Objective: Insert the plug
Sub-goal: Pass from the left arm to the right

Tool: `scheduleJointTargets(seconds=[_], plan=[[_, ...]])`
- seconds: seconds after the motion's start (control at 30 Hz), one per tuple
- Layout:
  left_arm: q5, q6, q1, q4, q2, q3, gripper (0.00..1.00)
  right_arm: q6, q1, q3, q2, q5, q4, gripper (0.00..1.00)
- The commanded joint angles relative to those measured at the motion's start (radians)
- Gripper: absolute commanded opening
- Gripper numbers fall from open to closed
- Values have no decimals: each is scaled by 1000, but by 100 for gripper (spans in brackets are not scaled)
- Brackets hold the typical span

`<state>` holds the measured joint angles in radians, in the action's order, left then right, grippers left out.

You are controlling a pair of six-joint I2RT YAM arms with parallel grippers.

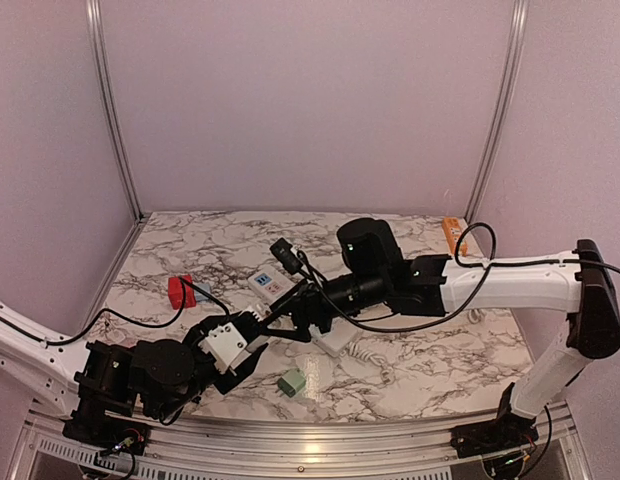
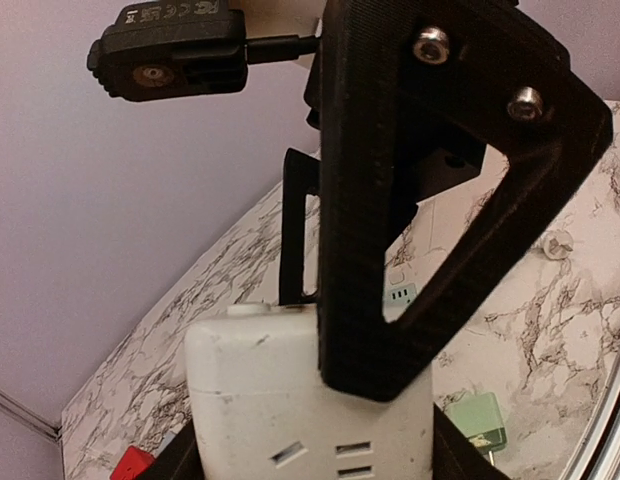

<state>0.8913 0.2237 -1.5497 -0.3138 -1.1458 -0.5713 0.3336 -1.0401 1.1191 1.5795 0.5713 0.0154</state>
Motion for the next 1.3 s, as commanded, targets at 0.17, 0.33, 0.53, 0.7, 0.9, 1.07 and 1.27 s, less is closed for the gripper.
scheduleJointTargets(seconds=[0.17, 0.33, 0.53, 0.7, 0.9, 1.07, 1.27], plan=[[40, 9, -21, -67, -27, -41, 0, 28, -25, 82, 66, 94, 59, 77], [68, 6, -23, -70, -22, -37, 1, 25, -26, 97, 83, 153, 55, 52], [79, -17, -23, -80, 4, -13, 31, 3, -26, 116, 96, 173, 25, 25], [64, -49, -23, -89, 49, 16, 66, -13, -25, 116, 90, 156, 4, 18], [51, -86, -23, -97, 141, 54, 97, -69, -7, 108, 35, 68, -81, 17], [63, -128, -23, -95, 245, 91, 99, -83, 48, 57, -35, 13, -103, 17], [169, -249, -12, -24, 387, 102, 99, -170, 103, 37, -107, -104, -210, 17]])
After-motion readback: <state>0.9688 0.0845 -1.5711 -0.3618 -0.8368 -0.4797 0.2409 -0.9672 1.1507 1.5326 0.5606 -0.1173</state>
